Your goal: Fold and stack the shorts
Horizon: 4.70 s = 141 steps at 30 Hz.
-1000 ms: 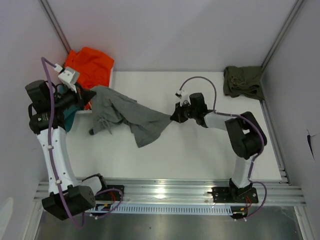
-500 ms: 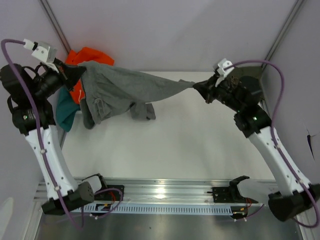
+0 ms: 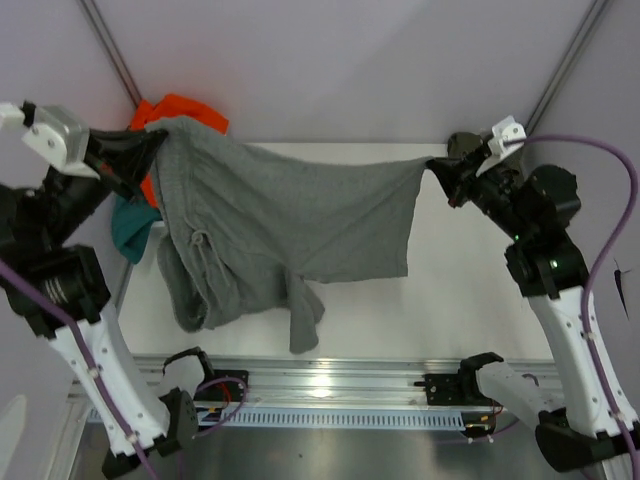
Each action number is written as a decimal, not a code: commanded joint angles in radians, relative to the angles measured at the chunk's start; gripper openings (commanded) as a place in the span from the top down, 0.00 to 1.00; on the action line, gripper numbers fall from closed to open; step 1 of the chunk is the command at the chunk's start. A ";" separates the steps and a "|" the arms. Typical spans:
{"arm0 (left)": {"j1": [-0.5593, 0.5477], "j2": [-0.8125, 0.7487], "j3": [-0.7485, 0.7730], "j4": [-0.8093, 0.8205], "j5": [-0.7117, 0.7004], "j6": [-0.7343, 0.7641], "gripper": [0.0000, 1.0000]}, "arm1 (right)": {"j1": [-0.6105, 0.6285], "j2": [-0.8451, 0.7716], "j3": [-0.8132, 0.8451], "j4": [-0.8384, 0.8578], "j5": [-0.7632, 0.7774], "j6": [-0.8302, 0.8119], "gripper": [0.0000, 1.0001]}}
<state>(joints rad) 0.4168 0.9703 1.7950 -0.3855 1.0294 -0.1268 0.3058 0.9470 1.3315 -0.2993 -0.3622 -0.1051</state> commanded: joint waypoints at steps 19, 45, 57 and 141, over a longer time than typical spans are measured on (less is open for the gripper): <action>-0.185 0.730 0.589 0.162 -0.213 -0.079 1.00 | -0.313 0.880 0.703 0.373 -0.280 0.364 1.00; -0.518 -0.061 -1.079 0.120 0.057 0.397 1.00 | -0.418 0.167 -0.861 1.004 0.127 0.174 1.00; -0.581 -0.125 -1.209 -0.093 0.141 0.573 0.99 | -0.404 0.153 -0.897 0.993 0.186 0.189 1.00; -0.386 0.551 -0.758 -0.227 -0.595 0.389 0.50 | -0.025 1.418 0.518 0.160 0.193 0.133 0.46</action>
<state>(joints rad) 0.0265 1.5188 0.9920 -0.6018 0.4046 0.2783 0.2604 2.3482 1.7699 -0.0769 -0.2173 0.0715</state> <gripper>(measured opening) 0.503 0.545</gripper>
